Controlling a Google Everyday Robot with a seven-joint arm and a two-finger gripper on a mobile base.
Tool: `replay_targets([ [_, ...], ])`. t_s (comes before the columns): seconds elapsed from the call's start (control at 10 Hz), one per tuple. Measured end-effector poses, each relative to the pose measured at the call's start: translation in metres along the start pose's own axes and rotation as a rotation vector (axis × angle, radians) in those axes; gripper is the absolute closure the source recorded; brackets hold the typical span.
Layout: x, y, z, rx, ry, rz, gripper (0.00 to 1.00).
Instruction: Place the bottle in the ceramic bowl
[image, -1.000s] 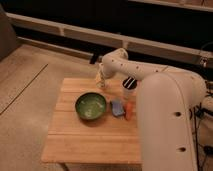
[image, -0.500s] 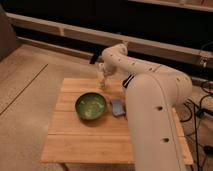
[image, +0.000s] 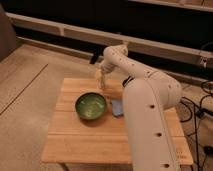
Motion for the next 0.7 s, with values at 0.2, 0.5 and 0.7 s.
replay_targets([
  [0.2,0.004,-0.006,0.008,-0.02,-0.005,0.009,0.39],
  [0.5,0.008,-0.014,0.008,-0.021,-0.004,0.023,0.66],
  [0.7,0.011,-0.019,0.007,-0.014,-0.001,0.042,0.87],
])
